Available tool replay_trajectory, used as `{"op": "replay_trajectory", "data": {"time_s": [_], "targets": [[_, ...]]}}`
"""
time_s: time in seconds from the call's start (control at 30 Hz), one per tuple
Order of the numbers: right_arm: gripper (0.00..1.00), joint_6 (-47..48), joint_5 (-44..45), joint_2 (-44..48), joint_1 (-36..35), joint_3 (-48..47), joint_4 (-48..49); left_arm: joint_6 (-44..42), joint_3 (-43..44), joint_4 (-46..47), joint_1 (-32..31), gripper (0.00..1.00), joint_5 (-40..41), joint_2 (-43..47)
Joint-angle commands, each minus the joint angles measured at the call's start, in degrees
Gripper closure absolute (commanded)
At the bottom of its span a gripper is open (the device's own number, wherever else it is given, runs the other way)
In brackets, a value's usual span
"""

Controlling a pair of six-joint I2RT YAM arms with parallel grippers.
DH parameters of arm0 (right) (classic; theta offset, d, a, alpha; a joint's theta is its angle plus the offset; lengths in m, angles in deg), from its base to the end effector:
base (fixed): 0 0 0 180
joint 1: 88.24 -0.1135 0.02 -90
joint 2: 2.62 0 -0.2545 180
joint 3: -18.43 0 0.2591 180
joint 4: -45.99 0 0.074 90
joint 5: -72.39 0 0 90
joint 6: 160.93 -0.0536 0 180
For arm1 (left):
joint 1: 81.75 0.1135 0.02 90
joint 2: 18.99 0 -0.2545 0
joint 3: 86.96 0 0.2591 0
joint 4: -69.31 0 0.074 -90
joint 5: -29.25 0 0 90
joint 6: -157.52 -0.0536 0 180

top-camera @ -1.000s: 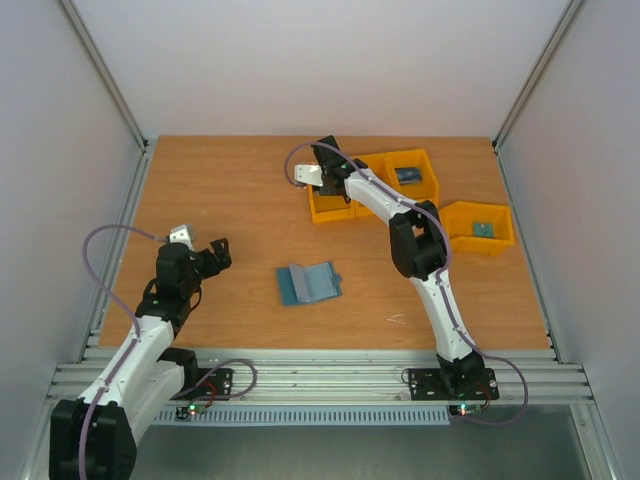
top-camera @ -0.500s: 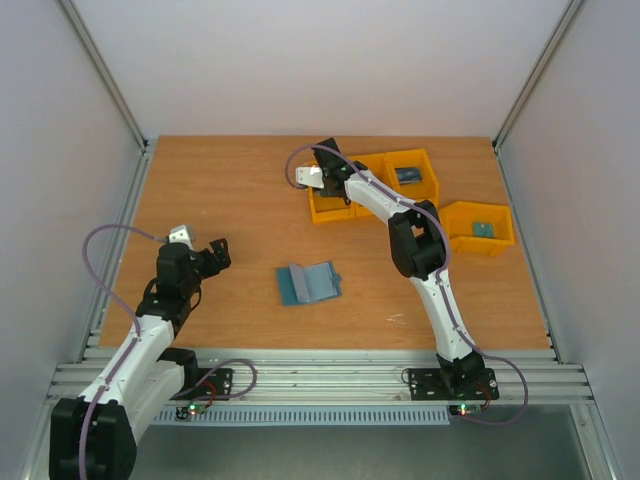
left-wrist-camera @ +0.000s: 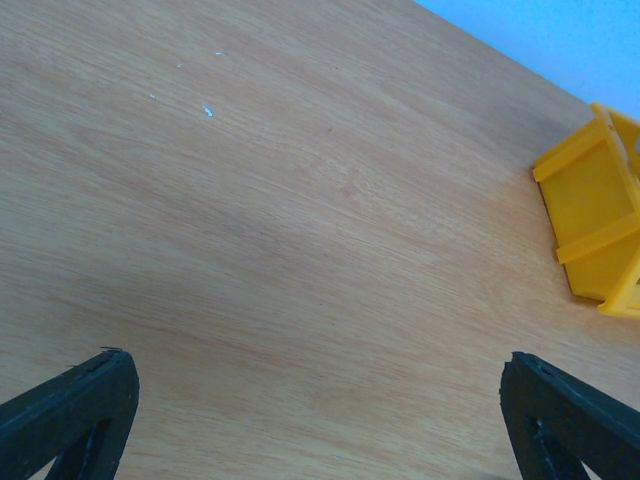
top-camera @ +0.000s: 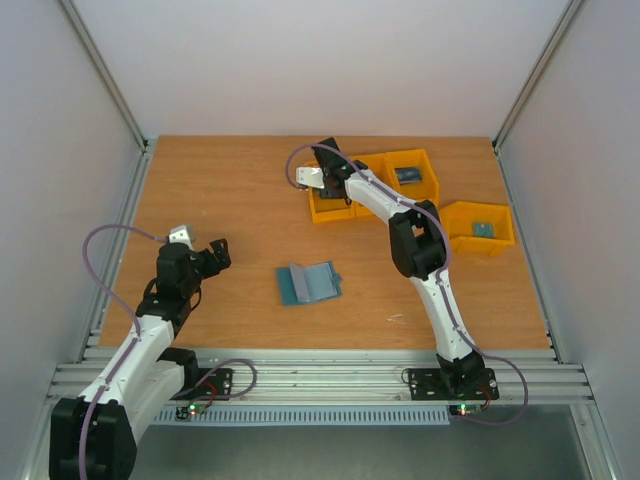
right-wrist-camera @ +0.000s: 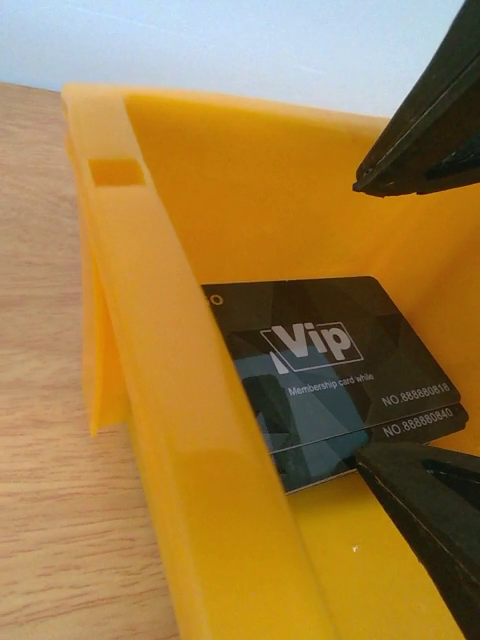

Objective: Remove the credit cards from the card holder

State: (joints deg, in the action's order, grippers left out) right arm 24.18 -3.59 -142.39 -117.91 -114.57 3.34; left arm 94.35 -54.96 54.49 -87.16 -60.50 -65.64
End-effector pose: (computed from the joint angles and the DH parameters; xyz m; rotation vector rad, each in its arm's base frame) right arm 0.4874 0.2627 0.1516 -2.2183 1.2917 -0.7777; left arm 0.2062 -0.0193 0.1703 -0.3934 2.0657 -0.3363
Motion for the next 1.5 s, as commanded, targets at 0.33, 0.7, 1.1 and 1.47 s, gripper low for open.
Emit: {"op": "replay_trajectory", "data": {"time_s": [0.33,0.7,1.1,1.47], "targets": [[0.32,-34.0,-4.2,21.2,-0.2,-0.5,-8.2,-7.7,1.1,7.6,0.3,0.01,-20.8,-0.7],[0.39,-76.5,-26.4,45.7,-2.4,36.7,-3.9,-11.9,0.7,11.9,-10.7,0.01,-28.6,-7.6],[0.5,-87.2,-33.2,41.3,-7.8,52.2,-6.5,-11.8,2.2,19.6,-16.7,0.01,-28.3,-24.6],[0.72,-87.2,-40.5,30.3,-8.0,50.5,-4.3,-16.1,4.9,23.0,-21.7,0.01,-33.8,-32.8]]}}
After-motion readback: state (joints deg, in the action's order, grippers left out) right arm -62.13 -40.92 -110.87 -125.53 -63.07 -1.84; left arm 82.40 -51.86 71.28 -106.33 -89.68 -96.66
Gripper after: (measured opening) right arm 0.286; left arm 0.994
